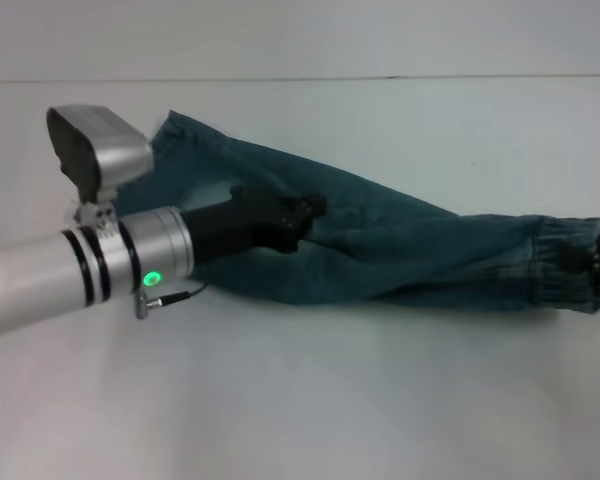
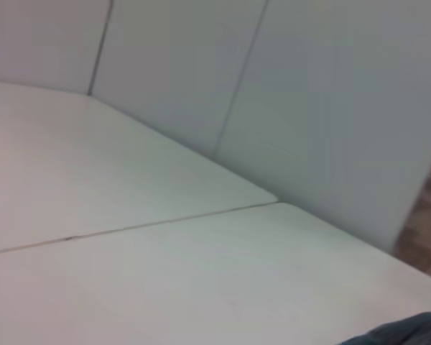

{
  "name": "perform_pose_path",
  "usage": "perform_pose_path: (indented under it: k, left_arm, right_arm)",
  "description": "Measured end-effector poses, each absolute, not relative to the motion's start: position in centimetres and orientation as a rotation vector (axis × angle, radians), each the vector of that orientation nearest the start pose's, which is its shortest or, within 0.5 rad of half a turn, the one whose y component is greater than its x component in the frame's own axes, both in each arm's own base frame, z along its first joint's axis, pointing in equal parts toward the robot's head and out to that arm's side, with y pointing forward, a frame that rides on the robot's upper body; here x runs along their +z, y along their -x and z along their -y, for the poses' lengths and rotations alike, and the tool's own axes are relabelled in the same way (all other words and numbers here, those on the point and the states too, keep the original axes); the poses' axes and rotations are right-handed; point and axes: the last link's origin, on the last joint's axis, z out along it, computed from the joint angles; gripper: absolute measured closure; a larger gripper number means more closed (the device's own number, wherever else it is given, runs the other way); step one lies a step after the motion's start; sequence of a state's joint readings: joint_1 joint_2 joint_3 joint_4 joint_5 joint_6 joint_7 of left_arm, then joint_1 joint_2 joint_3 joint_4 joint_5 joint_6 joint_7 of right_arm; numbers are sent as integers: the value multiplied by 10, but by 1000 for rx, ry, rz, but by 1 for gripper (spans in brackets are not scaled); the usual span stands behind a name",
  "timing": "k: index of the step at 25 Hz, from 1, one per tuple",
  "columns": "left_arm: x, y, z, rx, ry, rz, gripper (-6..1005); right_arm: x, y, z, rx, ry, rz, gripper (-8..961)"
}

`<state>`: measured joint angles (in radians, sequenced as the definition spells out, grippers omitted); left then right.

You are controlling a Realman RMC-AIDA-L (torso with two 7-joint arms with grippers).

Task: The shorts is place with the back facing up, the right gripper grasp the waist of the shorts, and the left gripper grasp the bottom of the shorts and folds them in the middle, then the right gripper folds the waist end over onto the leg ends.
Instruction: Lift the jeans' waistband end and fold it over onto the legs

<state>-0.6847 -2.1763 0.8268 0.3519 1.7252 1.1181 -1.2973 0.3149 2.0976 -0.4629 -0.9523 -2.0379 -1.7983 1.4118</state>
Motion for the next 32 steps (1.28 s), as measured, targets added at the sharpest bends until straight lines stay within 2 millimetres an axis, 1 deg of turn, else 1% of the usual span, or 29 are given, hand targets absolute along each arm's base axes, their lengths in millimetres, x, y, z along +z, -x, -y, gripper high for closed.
perform_pose_path:
  k: [1,5,9,10,14,16,17,18,20,25,32]
  left_arm:
    - [-99,221,-364,-750,2536,829,813]
    - [-110,220,-361,-729,2545,850,955]
    - [-117,218,-357,-738,2551,870,954]
    - [-125,216,-352,-755,2555,873,954]
    - [-132,213,-347,-765,2564,880,953]
    - [-133,212,-345,-774,2569,885,953]
    - [-134,212,-344,-782,2568,892,953]
    - [-135,212,-343,-790,2566,895,954]
    - [-137,209,-340,-813,2563,901,954]
    - [-145,202,-332,-867,2557,913,953]
    - [-159,191,-321,-882,2569,914,954]
  right_arm:
    - [72,-306,-269,704,2553,-651,906]
    - [80,-300,-270,728,2554,-648,905]
    - [87,-293,-273,779,2535,-638,905]
    - [89,-291,-274,792,2528,-628,905]
    - [102,-280,-279,851,2491,-594,905]
    - [106,-276,-284,871,2475,-580,905]
    - [108,-270,-293,878,2465,-565,905]
    - [108,-270,-293,878,2465,-565,905]
    - [108,-265,-302,880,2461,-553,905]
    - [100,-249,-329,890,2475,-537,905]
    - [92,-232,-361,910,2535,-496,905]
